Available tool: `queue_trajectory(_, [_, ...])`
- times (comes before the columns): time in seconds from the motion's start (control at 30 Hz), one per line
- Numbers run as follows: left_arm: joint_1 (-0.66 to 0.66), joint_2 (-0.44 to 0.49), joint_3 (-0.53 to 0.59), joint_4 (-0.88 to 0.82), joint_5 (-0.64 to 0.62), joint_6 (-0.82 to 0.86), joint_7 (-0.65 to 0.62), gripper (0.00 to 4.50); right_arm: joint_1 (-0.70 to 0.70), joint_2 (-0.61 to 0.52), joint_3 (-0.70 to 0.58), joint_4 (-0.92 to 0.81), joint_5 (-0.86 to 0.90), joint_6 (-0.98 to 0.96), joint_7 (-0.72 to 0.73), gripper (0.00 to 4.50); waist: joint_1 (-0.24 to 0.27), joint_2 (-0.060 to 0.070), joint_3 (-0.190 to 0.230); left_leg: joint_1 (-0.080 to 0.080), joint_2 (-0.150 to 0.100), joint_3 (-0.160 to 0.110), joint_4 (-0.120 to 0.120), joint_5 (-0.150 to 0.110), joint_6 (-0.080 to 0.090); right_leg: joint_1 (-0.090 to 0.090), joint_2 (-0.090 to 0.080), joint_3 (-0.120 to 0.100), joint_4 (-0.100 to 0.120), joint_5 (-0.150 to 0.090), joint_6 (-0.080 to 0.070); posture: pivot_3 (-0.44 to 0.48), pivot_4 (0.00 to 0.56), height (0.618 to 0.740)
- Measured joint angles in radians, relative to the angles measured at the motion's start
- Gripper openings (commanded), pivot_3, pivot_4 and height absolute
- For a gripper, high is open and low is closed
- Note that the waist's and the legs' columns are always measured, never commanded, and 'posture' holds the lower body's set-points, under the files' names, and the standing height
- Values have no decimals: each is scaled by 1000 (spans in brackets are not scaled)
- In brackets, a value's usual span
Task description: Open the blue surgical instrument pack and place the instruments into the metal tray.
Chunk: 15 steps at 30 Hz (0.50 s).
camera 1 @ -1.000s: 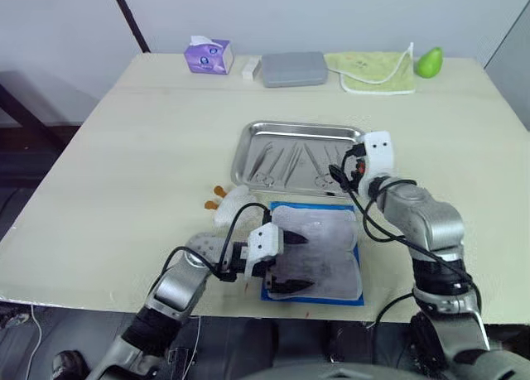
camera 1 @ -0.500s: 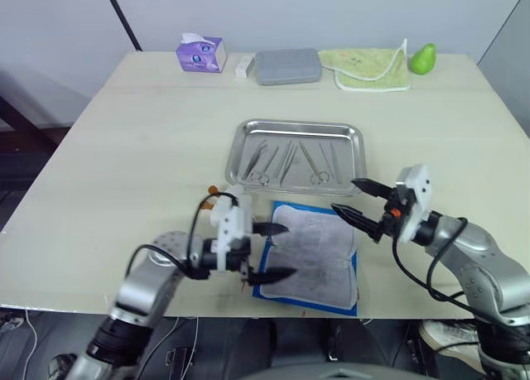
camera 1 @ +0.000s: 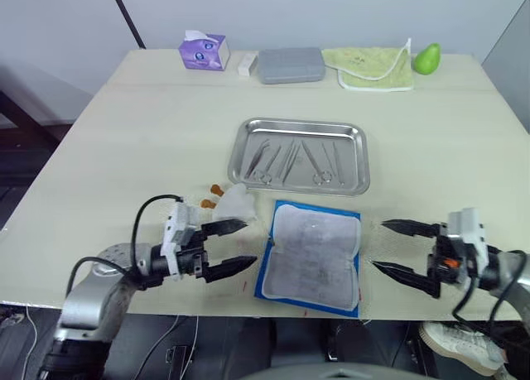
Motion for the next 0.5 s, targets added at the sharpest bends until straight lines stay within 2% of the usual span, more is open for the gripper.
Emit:
queue_trajectory(0.13, [111, 32, 95, -8, -30, 11, -4, 4500, 124, -38, -140, 24, 24, -47, 73, 4290, 8, 0, 0, 2, 1, 1, 0, 0, 0, 2, 1, 1, 0, 0, 0, 0, 150, 740])
queue_trajectory(0.27, [164, 54, 183, 34, -29, 1, -9, 4500, 206, -53, -256, 68, 29, -93, 129, 4290, 9, -1, 1, 10, 2, 2, 0, 0, 0, 10, 1, 2, -1, -1, 0, 0, 150, 740])
queue_trajectory(0.4, [217, 54, 250, 57, -18, -3, 36, 4500, 287, -52, -332, 107, 23, -141, 171, 4290, 9, -2, 2, 11, 2, 4, 0, 0, 0, 10, 1, 3, -2, -1, 0, 0, 150, 740])
queue_trajectory(0.5, [240, 51, 276, 45, -18, -2, 68, 4500, 299, -43, -341, 134, 12, -173, 182, 4290, 8, -4, 2, 11, 3, 4, 0, 0, 0, 10, 1, 4, -1, 0, 0, 0, 150, 740])
